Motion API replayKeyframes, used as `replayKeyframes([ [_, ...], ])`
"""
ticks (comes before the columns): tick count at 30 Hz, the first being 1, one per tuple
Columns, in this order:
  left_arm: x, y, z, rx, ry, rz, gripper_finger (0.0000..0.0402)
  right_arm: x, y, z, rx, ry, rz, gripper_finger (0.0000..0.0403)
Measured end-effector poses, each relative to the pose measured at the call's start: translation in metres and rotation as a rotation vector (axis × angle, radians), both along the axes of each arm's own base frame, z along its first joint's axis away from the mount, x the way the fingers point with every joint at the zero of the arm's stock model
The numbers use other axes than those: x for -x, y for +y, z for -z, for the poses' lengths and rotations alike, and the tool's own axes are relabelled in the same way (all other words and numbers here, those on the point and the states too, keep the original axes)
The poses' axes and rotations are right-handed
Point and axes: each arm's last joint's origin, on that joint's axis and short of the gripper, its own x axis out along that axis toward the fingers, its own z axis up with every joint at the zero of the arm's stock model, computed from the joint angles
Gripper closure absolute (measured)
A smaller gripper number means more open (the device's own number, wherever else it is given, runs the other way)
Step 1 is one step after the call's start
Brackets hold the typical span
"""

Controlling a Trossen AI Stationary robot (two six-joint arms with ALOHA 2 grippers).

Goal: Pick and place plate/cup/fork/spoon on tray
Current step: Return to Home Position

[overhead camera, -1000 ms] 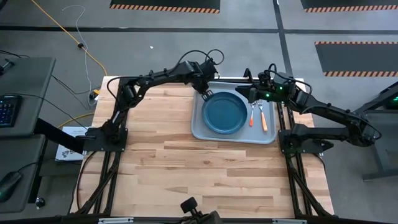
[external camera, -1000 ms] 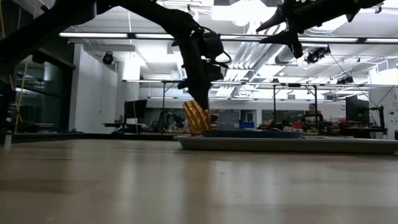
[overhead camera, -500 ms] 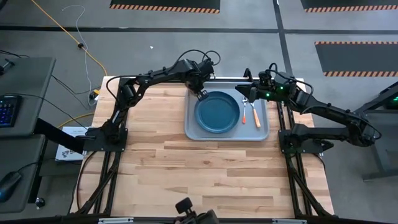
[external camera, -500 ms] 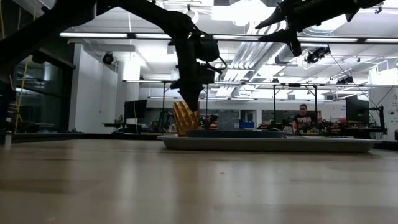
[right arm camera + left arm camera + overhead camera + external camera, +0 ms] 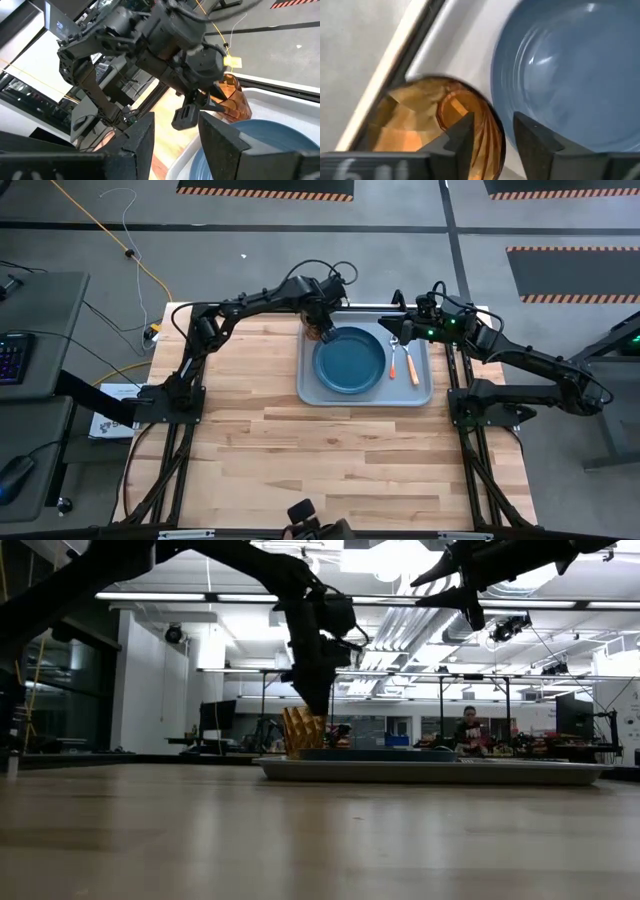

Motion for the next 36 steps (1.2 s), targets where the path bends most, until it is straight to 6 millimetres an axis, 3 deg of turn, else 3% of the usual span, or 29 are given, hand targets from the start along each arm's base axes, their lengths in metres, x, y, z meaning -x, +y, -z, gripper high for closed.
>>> replayKeyframes([
  [7,-0.004,0.002,-0.039,-0.055,-0.097,0.016,0.0211,0.000,0.000,0.000,0.004,0.001,-0.001,0.0259],
  [13,0.007,-0.009,-0.098,0.054,-0.308,-0.005,0.0190,0.006,0.000,-0.005,0.053,-0.013,0.005,0.0259],
  [15,0.014,-0.027,-0.124,0.031,-0.399,0.018,0.0195,0.010,0.001,-0.008,0.069,-0.026,0.009,0.0259],
  [18,0.028,-0.069,-0.160,-0.015,-0.539,0.094,0.0216,0.017,0.005,-0.014,0.108,-0.051,0.007,0.0259],
  [22,0.056,-0.131,-0.185,-0.095,-0.765,0.187,0.0254,0.024,0.011,-0.021,0.127,-0.087,-0.021,0.0259],
  [25,0.091,-0.171,-0.183,-0.163,-0.921,0.212,0.0288,0.028,0.018,-0.025,0.137,-0.113,-0.067,0.0259],
  [28,0.128,-0.194,-0.159,-0.193,-1.028,0.211,0.0329,0.028,0.023,-0.026,0.150,-0.122,-0.109,0.0259],
  [32,0.176,-0.207,-0.129,-0.160,-1.199,0.186,0.0390,0.026,0.028,-0.026,0.154,-0.120,-0.144,0.0259],
  [36,0.213,-0.211,-0.105,-0.137,-1.278,0.175,0.0395,0.024,0.031,-0.026,0.148,-0.125,-0.170,0.0271],
])
